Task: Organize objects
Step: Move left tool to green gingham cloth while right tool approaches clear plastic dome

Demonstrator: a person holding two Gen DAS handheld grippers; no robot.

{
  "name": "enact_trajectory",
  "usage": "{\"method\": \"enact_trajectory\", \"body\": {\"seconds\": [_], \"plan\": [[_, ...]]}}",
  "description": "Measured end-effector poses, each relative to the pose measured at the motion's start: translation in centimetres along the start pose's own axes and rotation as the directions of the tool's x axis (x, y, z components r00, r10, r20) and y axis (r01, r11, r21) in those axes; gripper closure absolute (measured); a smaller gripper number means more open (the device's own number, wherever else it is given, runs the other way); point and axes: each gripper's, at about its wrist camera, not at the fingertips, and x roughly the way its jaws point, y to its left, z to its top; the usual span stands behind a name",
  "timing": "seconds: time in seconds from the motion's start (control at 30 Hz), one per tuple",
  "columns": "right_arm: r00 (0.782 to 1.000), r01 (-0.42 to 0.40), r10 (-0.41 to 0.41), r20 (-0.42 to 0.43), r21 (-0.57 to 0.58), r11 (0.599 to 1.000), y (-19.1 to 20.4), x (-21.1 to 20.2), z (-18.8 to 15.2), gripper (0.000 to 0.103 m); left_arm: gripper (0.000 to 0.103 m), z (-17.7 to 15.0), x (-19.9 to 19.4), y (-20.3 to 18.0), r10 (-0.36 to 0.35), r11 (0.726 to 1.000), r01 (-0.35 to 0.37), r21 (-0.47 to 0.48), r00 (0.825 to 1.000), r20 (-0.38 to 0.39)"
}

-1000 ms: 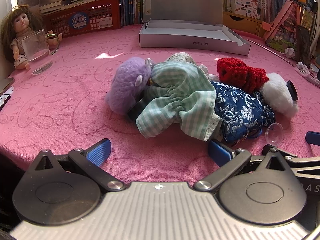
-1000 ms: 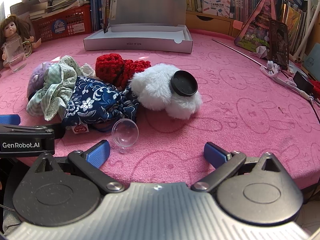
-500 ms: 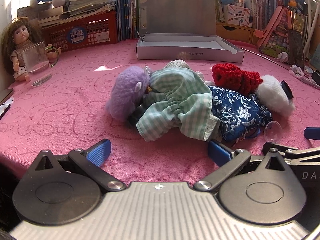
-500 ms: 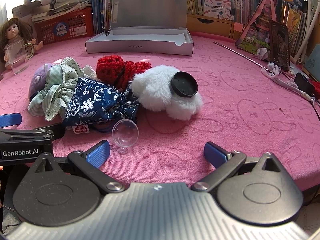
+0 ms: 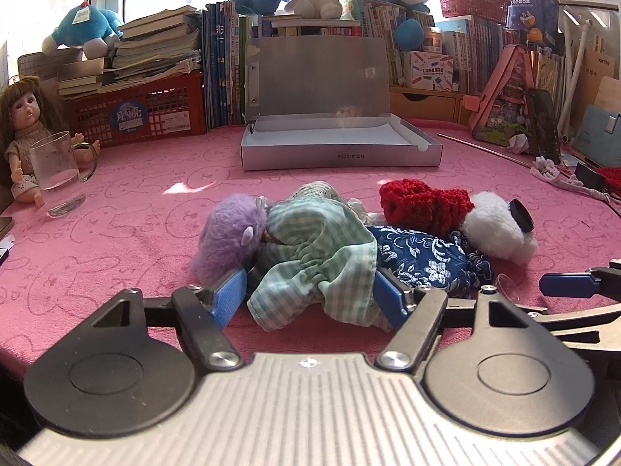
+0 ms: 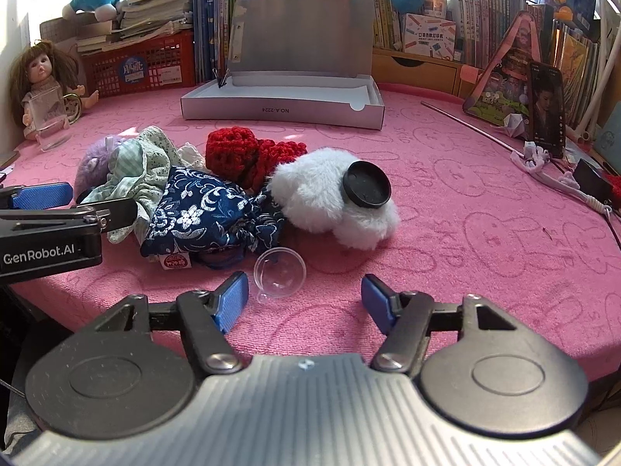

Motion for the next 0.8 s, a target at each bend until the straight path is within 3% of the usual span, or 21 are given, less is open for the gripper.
{"method": "enact_trajectory", "body": {"seconds": [0.37,0.8], "plan": [[1.000,-0.029,0.029,0.004,-0.001,1.000,0.0,-0.1,0.0,0.047,0.029,0.3,1.4,0.0,0.018,0.999,-0.018,0.031,1.000,0.019],[0.998,-0.065,0.065,-0.002,0.034,0.997,-0.3,0.5,0.2,0.056,0.029,0.8,3.0,-0.7,-0.024,0.998,0.020,0.065,0.997,0.071]]}}
